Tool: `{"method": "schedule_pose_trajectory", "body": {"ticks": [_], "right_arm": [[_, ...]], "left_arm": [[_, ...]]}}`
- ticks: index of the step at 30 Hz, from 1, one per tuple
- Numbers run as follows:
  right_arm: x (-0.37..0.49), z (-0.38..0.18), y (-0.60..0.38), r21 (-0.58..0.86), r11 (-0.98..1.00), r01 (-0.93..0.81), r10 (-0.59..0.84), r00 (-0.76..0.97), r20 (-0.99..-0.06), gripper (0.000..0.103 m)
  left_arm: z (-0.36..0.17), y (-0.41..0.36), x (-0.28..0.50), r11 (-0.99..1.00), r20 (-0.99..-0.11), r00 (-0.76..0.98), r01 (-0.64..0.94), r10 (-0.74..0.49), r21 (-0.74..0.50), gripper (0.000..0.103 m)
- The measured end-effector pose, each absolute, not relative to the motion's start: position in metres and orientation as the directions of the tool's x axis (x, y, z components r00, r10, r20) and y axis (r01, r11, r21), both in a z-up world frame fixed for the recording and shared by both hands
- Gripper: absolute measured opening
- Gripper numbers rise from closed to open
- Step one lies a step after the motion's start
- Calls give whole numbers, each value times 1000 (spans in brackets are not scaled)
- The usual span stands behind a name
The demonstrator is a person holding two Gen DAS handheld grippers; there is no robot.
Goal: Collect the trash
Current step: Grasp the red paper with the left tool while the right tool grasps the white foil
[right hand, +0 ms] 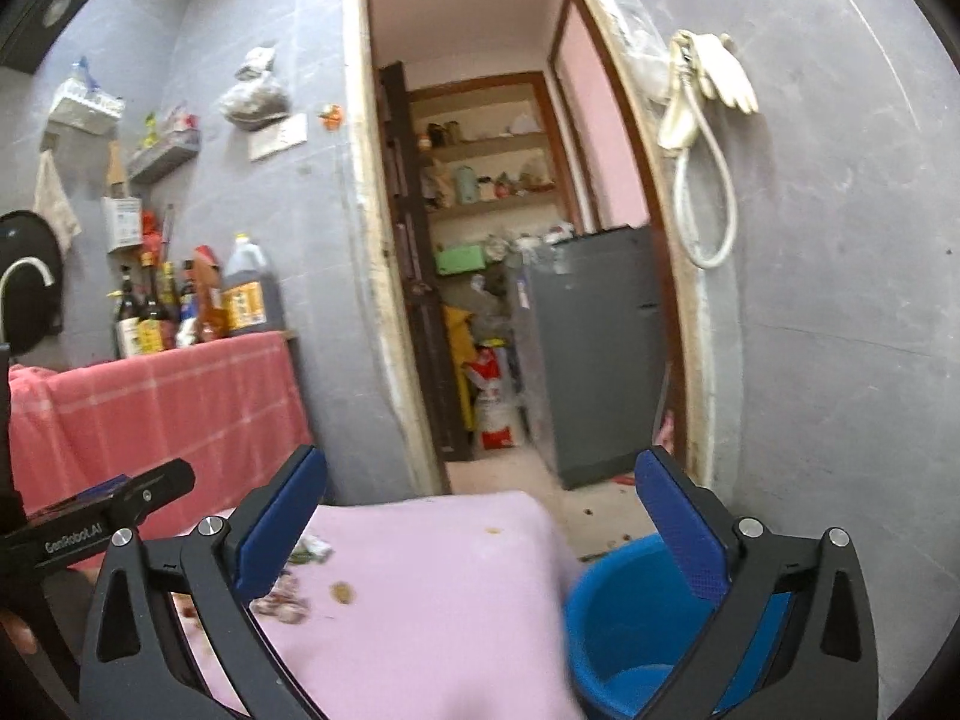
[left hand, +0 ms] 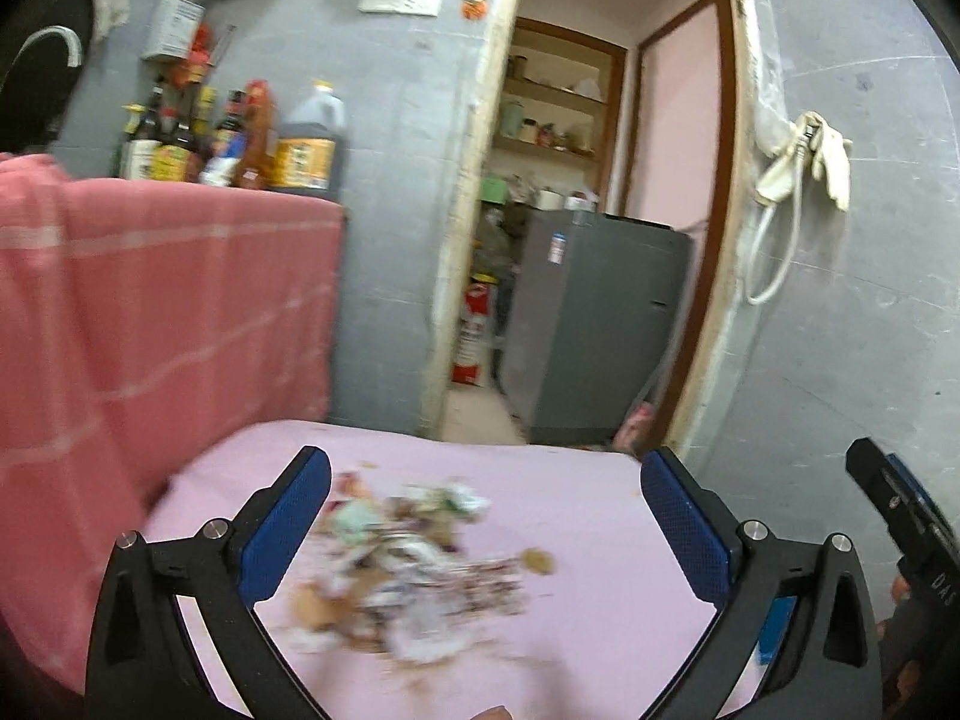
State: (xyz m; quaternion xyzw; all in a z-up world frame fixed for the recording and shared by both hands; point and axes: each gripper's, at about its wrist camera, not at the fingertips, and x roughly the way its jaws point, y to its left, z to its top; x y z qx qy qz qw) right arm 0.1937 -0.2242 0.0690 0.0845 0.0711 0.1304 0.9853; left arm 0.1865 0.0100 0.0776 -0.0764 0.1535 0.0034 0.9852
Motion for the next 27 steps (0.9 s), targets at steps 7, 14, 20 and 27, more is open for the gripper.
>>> {"method": "schedule_pose_trajectory", "body": {"ticks": [7,14,20,27], "right_arm": [[204,56,-176,139,929,-342,363,913,-184,103],[222,31,-141,115,901,-418,432,844,-316,103],[243,16,-115,93,876,-474,462,765,-448,102],[271,-3,-98,128,842,-525,496,658,-566,67]], "left_arm": [[59,67,162,987,-338,939,-107,60,-123,101],[31,102,155,979,-442,894,-154,79,-137,101],[22,114,169,976,-532,847,-130,19,-173,101],[13,117,190,964,-616,781,-76,-103,-256,93]]}}
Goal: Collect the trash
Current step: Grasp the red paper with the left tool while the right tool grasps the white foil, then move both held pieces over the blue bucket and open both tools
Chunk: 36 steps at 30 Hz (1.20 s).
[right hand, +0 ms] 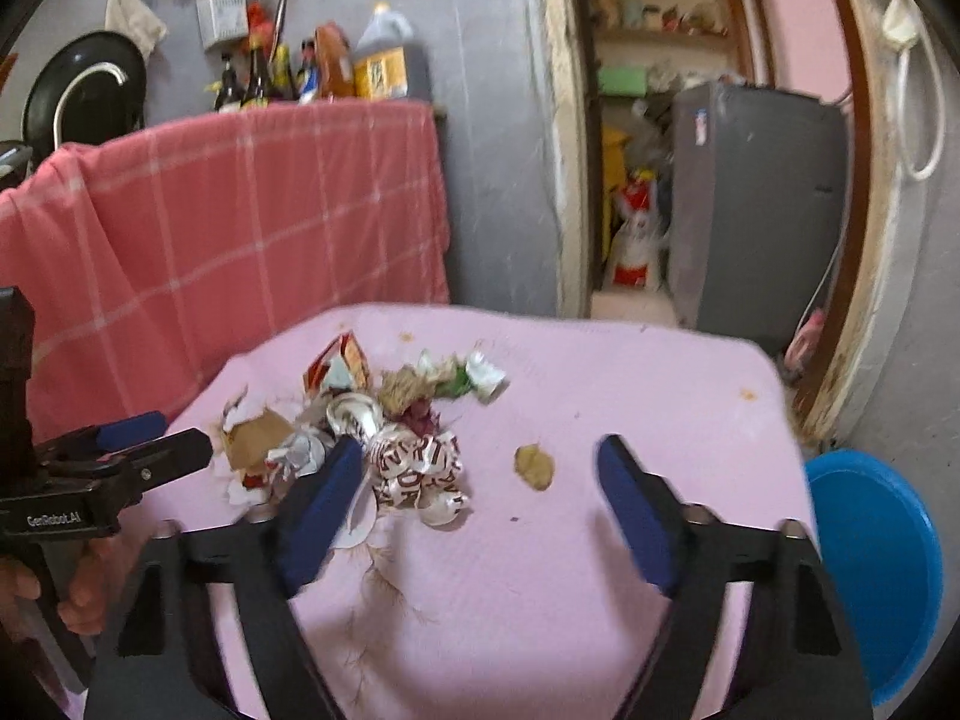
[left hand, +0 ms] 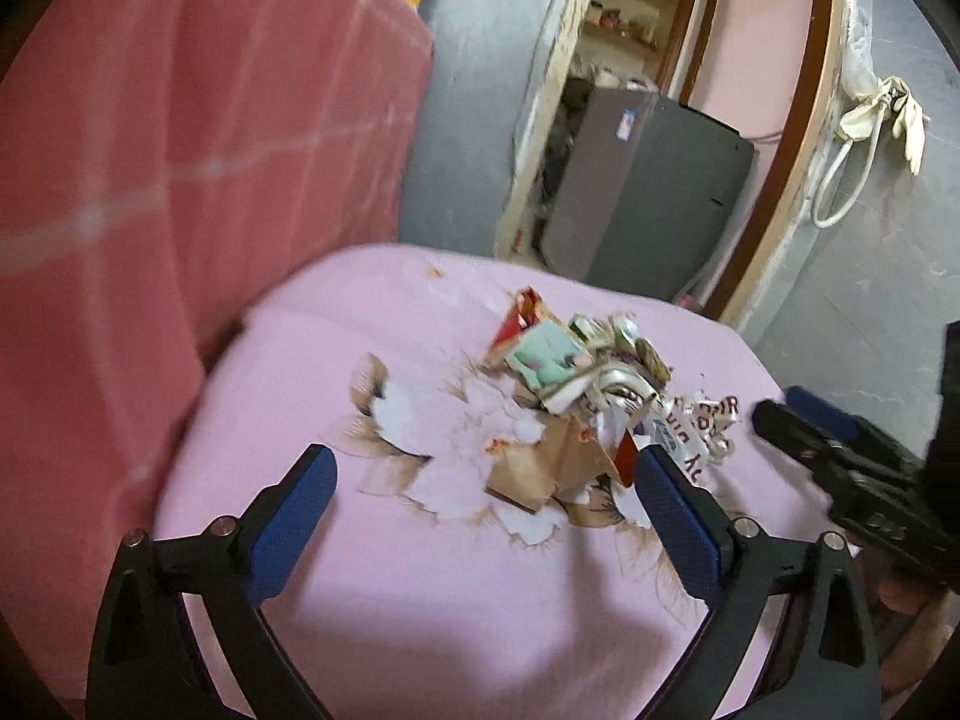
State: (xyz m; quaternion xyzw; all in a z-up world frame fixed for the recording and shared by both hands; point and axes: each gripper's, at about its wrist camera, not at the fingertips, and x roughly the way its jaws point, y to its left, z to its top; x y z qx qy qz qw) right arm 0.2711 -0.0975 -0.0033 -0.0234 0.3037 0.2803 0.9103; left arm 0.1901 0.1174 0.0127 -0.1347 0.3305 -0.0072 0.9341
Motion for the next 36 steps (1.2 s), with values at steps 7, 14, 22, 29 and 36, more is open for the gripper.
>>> {"method": "schedule_pose_trajectory", "body": {"ticks": [7,14,22,29,36], "right_arm": [[290,-17,-79,195,788,-584,557,542,-629,46],[291,-24,-72,209,770,-603,569,501,-653,27],[277,-17,-82,211,765,-608,588,526,-615,9],[246,3,-108,203,761,-617,616,587,-526,8],[209,26,-138,150,792,-591,599,707,-377,8]], "left_arm": [[10,120,201,916,-616,746,-20,-252,-400,67],[5,115,201,910,-650,700,-1,-296,-415,38],[8,116,196,893,-640,697,0,-323,-451,12],[25,106,176,906,-598,741,31,-305,-423,3],[50,80,163,929,-511,819,68,-260,-364,2]]}}
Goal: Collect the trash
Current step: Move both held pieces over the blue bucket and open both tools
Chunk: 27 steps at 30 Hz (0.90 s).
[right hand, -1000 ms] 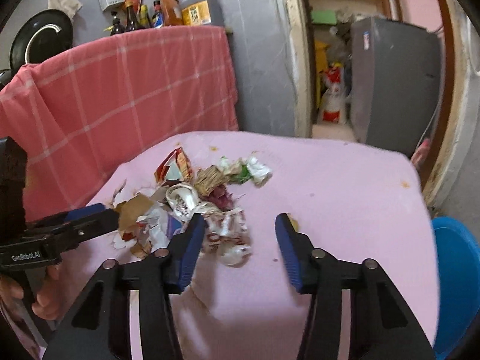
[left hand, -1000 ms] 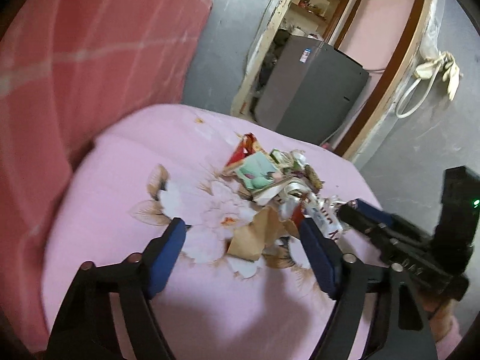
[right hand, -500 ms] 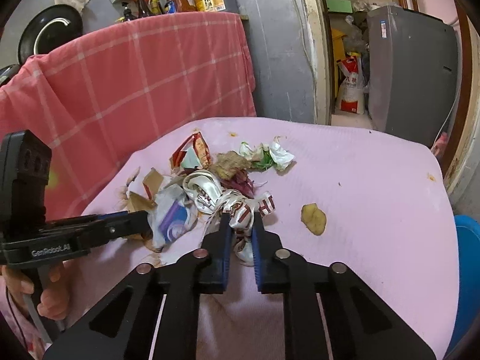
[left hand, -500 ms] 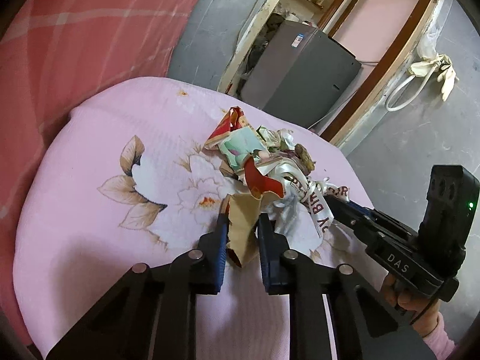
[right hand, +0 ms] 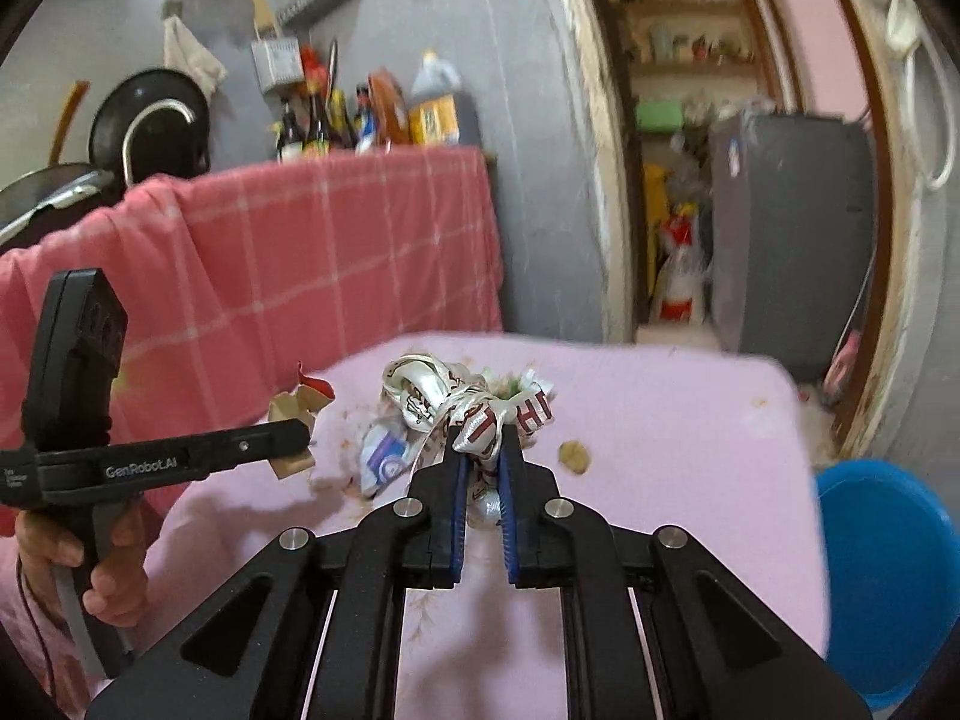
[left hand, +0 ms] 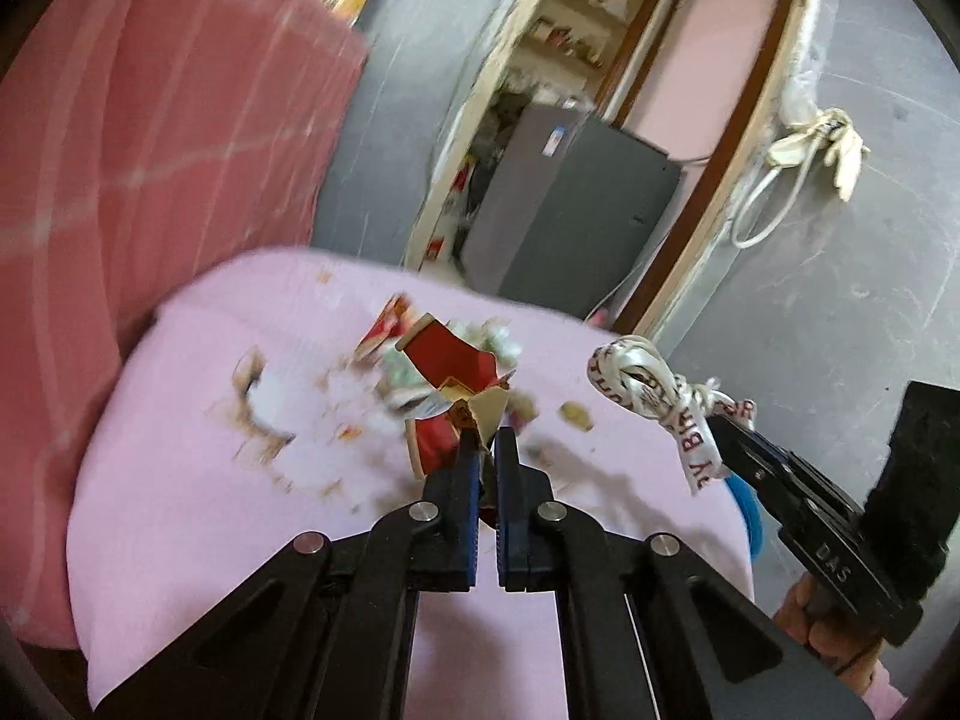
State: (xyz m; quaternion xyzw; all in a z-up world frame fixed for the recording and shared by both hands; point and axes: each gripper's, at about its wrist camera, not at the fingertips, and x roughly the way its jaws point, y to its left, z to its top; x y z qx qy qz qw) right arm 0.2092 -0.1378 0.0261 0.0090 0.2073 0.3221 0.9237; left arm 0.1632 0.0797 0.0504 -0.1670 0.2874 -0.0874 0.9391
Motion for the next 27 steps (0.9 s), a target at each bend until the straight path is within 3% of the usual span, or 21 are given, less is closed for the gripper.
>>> {"method": "schedule_pose_trajectory", "body": {"ticks": [7,14,19,27], "right_arm": [[190,53,-182,96,877,-470,479,848,-225,8],[185,64,-248,53,973,-224,230,965,-127,8],[200,51,-297,40,996,-76,81,986,-145,8],[222,16,-352,91,995,51,-27,970,-244,8]], "left_arm": [[76,16,177,933,-384,870,201,-310,-297,2],[80,-69,216,893,-325,839,364,-437,-263,2],[73,-139,246,852,-332,786,462,-522,-245,2],[44,-214,291,819,-441,691,507,-573,-270,3]]}}
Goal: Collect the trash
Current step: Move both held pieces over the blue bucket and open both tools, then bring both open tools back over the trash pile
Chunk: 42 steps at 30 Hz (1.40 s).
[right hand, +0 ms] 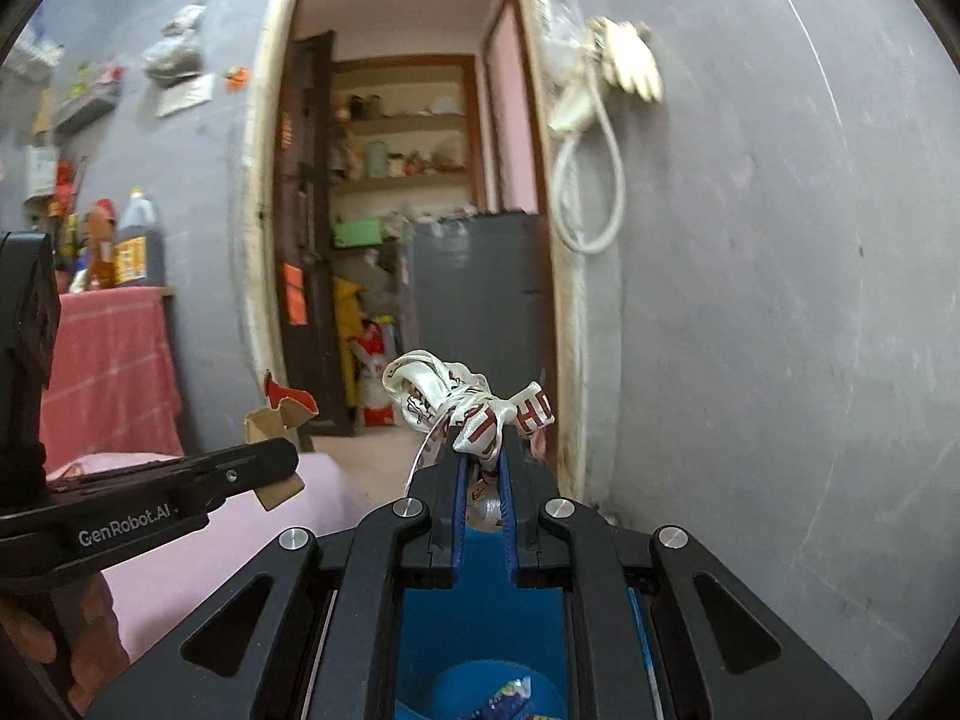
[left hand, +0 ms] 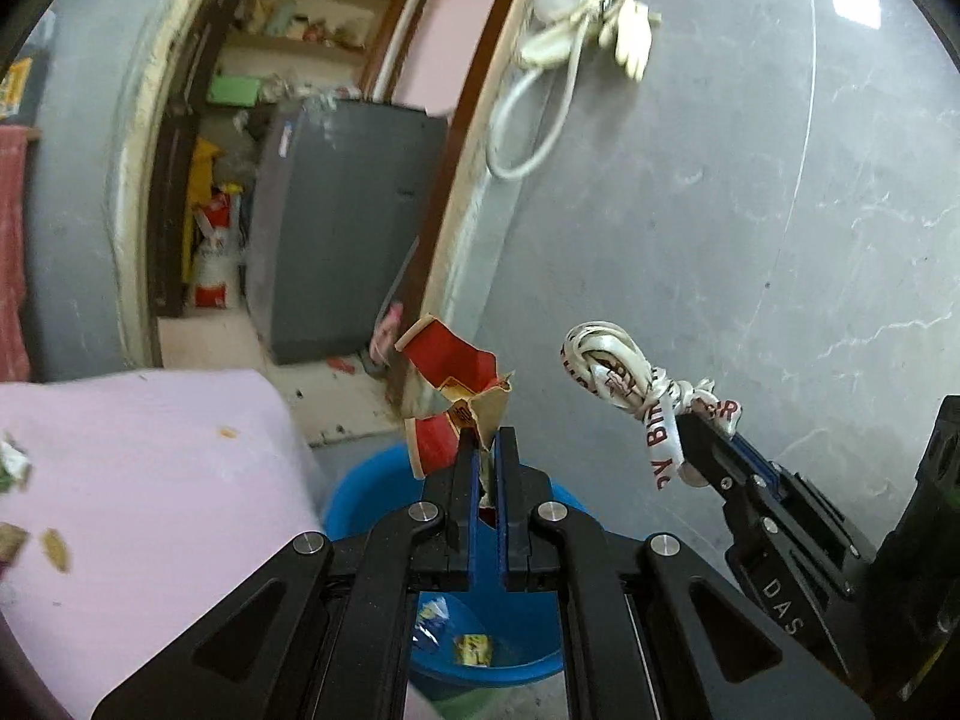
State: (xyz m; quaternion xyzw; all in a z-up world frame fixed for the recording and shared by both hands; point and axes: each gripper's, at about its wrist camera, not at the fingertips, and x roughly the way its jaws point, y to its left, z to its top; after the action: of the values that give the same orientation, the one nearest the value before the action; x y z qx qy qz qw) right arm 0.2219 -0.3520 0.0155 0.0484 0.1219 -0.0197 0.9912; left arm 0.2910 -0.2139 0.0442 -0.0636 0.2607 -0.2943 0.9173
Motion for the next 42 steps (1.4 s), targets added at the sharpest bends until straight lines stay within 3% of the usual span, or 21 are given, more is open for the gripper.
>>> {"method": "schedule_pose_trajectory", "body": {"ticks": [11,17,20,25,29,33,38,39,42], "right_arm": [[253,-31,-385,206,975,81,19,896,-443,15],[257,-37,-391,244,966,82,46,878,-476,20],[256,-32,-389,248,966,77,50,882,-468,21],[247,-10,-383,237,970,57,46,912,-408,25],[238,12,-371,209,977,29,49,933,-357,27],[228,34,-353,185,983,-19,75,951,-299,40],[220,54,-325,178,981,-77,120,962,-245,50],[219,57,-318,174,981,-89,129,963,-236,54],[216,64,-300,180,975,-132,168,964,-206,73]], "left_arm": [[-6,-247,342,829,-640,542,463,-545,-314,5],[-15,-243,349,832,-653,527,436,-544,-342,26],[-12,-229,342,832,-644,534,424,-548,-357,28],[8,-202,329,844,-577,617,393,-536,-364,46],[29,-176,317,860,-520,687,372,-507,-348,54],[46,-147,302,880,-469,751,337,-465,-333,72],[65,-112,283,915,-417,823,284,-386,-286,93],[68,-102,278,926,-406,841,264,-359,-272,100],[74,-79,260,944,-367,881,219,-299,-245,101]]}}
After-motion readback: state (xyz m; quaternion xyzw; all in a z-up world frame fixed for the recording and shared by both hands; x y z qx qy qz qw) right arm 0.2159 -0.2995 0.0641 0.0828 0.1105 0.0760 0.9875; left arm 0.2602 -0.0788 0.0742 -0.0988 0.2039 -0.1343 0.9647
